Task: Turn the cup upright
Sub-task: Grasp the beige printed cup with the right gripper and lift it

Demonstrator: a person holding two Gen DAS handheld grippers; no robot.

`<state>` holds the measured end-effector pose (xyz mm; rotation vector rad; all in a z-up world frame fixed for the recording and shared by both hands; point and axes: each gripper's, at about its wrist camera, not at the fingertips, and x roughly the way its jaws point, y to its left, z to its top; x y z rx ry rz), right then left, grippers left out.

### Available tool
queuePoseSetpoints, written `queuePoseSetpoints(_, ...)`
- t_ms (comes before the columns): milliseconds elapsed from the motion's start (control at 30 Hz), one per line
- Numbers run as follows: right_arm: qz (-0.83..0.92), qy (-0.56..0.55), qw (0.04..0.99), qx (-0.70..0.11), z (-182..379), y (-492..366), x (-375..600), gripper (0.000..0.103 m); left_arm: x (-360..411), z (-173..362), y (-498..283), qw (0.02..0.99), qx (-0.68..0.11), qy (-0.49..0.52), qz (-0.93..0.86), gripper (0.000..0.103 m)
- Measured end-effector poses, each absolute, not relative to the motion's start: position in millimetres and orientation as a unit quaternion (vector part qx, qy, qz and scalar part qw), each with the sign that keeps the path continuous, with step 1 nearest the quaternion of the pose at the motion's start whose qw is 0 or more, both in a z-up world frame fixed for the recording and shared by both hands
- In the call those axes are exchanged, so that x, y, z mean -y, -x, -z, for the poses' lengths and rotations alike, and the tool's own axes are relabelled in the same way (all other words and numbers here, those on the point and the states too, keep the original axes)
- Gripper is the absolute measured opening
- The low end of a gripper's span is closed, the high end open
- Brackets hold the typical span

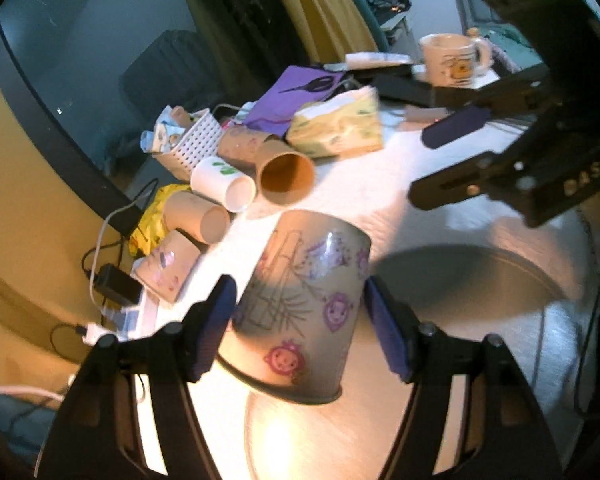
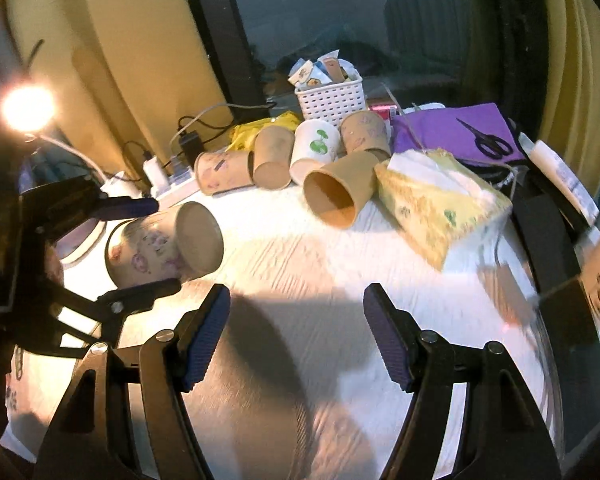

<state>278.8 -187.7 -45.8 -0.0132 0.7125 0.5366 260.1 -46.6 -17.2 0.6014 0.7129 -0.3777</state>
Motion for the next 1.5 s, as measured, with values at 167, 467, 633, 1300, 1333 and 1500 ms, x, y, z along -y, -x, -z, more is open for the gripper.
queuePoseSetpoints(167, -0.261, 0.007, 0.901, -0.348, 50.8, -246.6, 188.7, 0.072, 50.8, 22.8, -210.8, 0.880, -0.346, -0.268, 0.187, 0.067)
queuePoseSetpoints(467, -0.253, 0.012, 0.898, -0.359, 70.2, -195.5, 199.6, 0.072, 66.1, 45.1, -148.0, 0.875, -0.351, -0.262, 0.208, 0.067)
queuePoseSetpoints(633, -0.249, 0.011, 0.894, -0.372, 85.6, -167.7, 205.9, 0.072, 72.8, 56.1, -133.8, 0.871, -0.351, -0.263, 0.221, 0.067)
queuePoseSetpoints(1300, -0.265, 0.031, 0.886, -0.379, 101.6, -151.6, 180.1, 0.072, 62.6, 58.3, -115.6, 0.872, -0.362, -0.210, 0.253, 0.068)
queuePoseSetpoints(1333, -0.266, 0.033, 0.885, -0.380, 102.2, -151.6, 178.6, 0.072, 59.2, 57.9, -116.4, 0.874, -0.366, -0.200, 0.250, 0.068)
queuePoseSetpoints(1500, -0.274, 0.043, 0.881, -0.383, 103.7, -149.9, 172.7, 0.072, 44.0, 56.6, -113.5, 0.881, -0.374, -0.174, 0.229, 0.068)
